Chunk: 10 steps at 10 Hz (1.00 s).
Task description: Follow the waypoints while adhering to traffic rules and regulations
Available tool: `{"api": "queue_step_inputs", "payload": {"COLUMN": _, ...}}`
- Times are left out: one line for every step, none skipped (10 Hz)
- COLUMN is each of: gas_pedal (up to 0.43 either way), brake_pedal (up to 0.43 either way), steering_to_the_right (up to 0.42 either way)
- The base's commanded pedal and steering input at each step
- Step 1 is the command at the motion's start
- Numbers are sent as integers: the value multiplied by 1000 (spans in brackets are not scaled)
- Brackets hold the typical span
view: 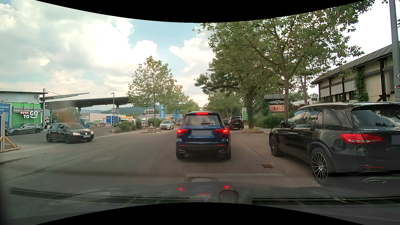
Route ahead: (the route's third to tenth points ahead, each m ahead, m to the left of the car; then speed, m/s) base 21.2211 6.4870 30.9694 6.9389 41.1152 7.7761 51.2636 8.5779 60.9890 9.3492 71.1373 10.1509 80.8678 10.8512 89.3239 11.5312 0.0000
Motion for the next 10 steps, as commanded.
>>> {"api": "queue_step_inputs", "payload": {"gas_pedal": 0, "brake_pedal": 262, "steering_to_the_right": 1}}
{"api": "queue_step_inputs", "payload": {"gas_pedal": 0, "brake_pedal": 262, "steering_to_the_right": 1}}
{"api": "queue_step_inputs", "payload": {"gas_pedal": 0, "brake_pedal": 262, "steering_to_the_right": 1}}
{"api": "queue_step_inputs", "payload": {"gas_pedal": 0, "brake_pedal": 262, "steering_to_the_right": 1}}
{"api": "queue_step_inputs", "payload": {"gas_pedal": 0, "brake_pedal": 262, "steering_to_the_right": 1}}
{"api": "queue_step_inputs", "payload": {"gas_pedal": 0, "brake_pedal": 262, "steering_to_the_right": 1}}
{"api": "queue_step_inputs", "payload": {"gas_pedal": 0, "brake_pedal": 262, "steering_to_the_right": 1}}
{"api": "queue_step_inputs", "payload": {"gas_pedal": 0, "brake_pedal": 262, "steering_to_the_right": 1}}
{"api": "queue_step_inputs", "payload": {"gas_pedal": 0, "brake_pedal": 262, "steering_to_the_right": 1}}
{"api": "queue_step_inputs", "payload": {"gas_pedal": 0, "brake_pedal": 262, "steering_to_the_right": 1}}
